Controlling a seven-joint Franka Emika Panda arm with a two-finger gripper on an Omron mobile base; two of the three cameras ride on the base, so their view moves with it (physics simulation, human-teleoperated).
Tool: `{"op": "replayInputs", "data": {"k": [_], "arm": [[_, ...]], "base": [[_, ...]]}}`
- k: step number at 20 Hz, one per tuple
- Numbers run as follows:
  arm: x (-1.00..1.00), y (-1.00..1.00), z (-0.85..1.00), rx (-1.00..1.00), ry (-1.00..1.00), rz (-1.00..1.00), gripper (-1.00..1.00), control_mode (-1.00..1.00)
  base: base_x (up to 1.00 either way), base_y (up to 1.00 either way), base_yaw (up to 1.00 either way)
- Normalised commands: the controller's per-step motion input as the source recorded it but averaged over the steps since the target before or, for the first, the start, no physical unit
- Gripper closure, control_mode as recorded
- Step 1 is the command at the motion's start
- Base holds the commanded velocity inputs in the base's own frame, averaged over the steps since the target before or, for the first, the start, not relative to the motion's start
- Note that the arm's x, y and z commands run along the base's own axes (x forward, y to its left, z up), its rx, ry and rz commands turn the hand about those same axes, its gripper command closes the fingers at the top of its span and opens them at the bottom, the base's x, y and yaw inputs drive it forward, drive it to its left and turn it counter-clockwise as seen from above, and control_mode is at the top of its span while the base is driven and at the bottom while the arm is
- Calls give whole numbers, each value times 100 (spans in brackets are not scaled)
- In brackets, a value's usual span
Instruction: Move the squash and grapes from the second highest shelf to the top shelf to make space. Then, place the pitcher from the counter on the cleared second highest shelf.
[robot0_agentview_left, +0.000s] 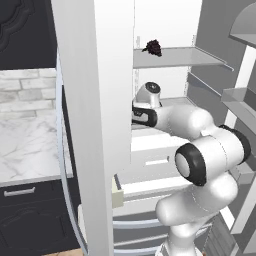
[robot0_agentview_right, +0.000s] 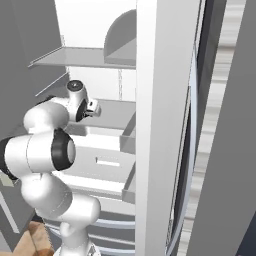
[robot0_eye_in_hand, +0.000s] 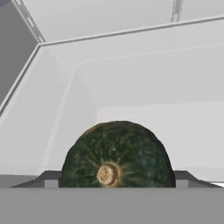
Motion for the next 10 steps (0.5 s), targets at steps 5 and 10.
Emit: {"op": "replayInputs", "data": {"k": [5, 10], "arm": [[-73, -47, 100, 0, -3, 0, 100, -100], [-54, -32, 100, 0, -11, 0, 100, -100]], "base": [[0, 0, 0], [0, 0, 0]]}}
